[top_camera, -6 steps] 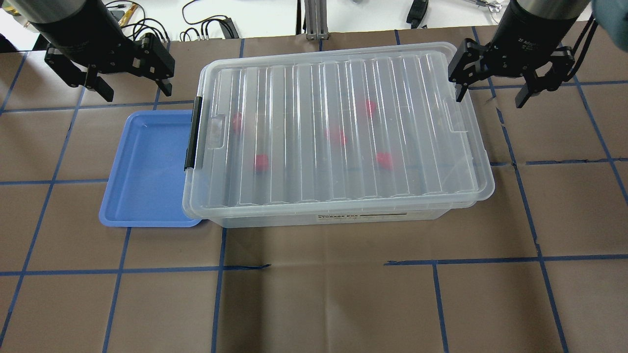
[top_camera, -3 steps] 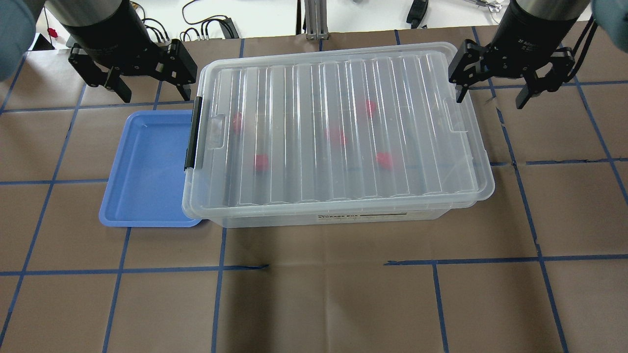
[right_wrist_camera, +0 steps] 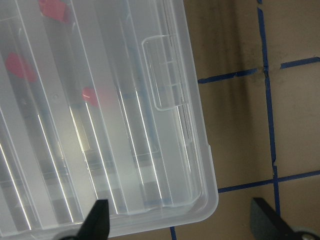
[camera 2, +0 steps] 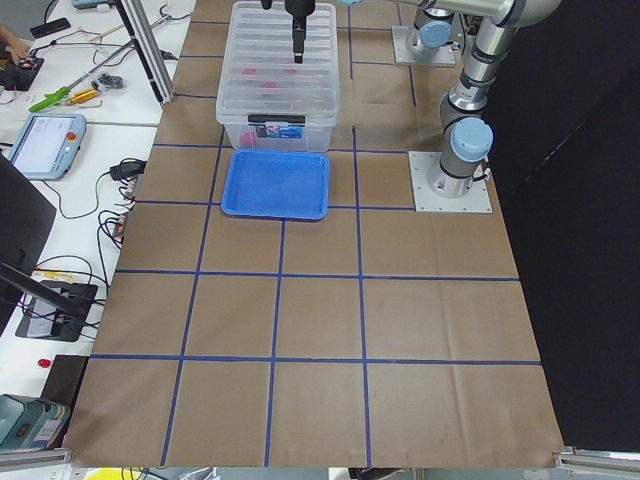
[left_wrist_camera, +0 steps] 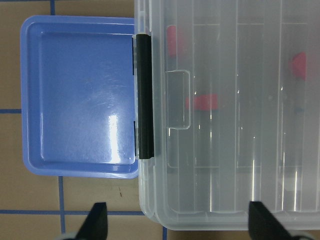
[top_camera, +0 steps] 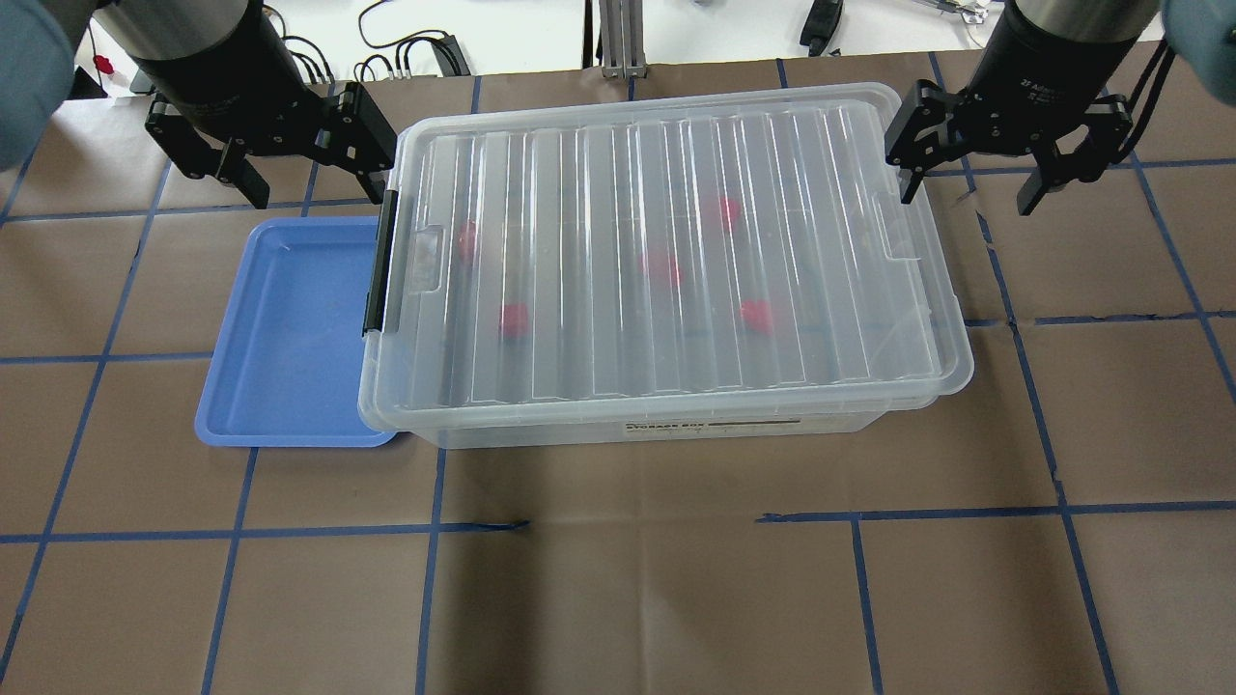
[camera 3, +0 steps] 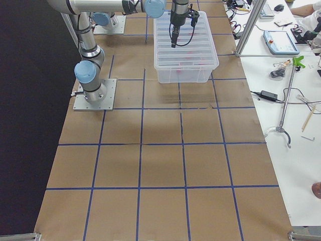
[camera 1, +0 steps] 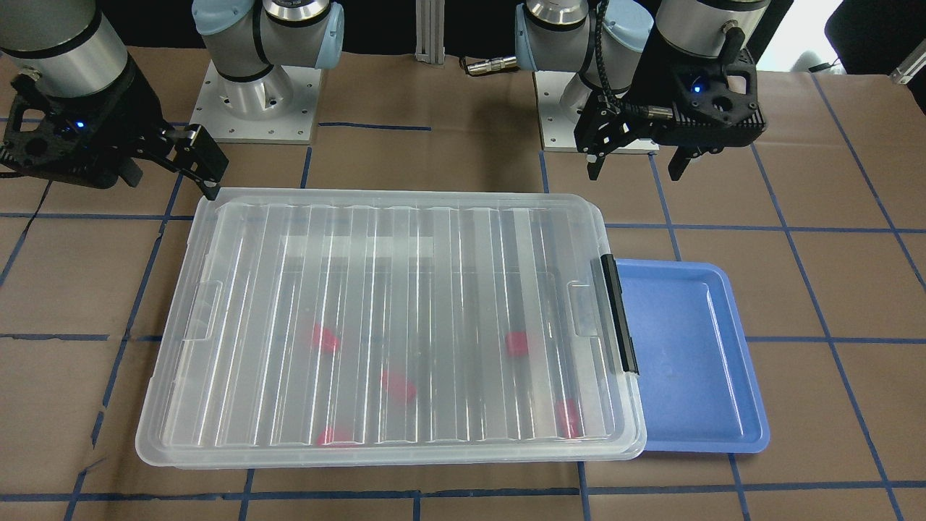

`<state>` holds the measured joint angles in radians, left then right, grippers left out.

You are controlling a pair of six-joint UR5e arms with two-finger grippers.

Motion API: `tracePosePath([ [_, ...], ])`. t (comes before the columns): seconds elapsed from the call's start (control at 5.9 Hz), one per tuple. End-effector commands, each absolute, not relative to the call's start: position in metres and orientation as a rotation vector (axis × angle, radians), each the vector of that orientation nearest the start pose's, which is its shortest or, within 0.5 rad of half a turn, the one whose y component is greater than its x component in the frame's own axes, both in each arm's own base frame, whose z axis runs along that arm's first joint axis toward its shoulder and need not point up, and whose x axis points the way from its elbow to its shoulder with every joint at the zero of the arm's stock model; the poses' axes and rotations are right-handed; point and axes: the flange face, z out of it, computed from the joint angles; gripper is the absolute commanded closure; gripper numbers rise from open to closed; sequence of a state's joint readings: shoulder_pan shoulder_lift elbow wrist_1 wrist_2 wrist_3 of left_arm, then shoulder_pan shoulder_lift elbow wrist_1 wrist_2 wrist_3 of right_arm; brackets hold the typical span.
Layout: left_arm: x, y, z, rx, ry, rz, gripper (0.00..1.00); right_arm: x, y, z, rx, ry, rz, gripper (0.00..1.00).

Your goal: Place red block in blue tray from box

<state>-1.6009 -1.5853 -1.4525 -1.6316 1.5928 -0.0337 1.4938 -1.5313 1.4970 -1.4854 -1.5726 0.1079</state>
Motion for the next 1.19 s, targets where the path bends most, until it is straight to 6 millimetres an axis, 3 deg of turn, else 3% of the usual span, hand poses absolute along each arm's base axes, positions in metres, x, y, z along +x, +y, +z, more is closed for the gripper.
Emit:
tracePosePath([
  [0.0,-0.146,-0.494,0.535,-0.008,3.119,-0.075,0.02,0.084,-0.517,0.496,0.320,3.126,0.065,0.00],
  [0.34,-0.146,-0.497,0.538,-0.015,3.119,-0.085,0.02,0.026,-0.541,0.477,0.207,3.120,0.067,0.00],
  [0.51,-0.146,-0.498,0.539,-0.015,3.118,-0.087,0.02,0.020,-0.560,0.464,0.209,3.134,0.010,0.00],
  [0.68,-0.146,-0.497,0.539,-0.015,3.118,-0.087,0.02,0.016,-0.581,0.436,0.116,3.136,0.031,0.00],
  [0.85,-0.146,-0.497,0.539,-0.015,3.118,-0.090,0.02,0.015,-0.589,0.414,0.016,3.125,0.073,0.00],
  [1.02,-0.147,-0.496,0.536,-0.013,3.118,-0.078,0.02,0.021,-0.582,0.400,-0.021,3.117,0.119,0.00],
])
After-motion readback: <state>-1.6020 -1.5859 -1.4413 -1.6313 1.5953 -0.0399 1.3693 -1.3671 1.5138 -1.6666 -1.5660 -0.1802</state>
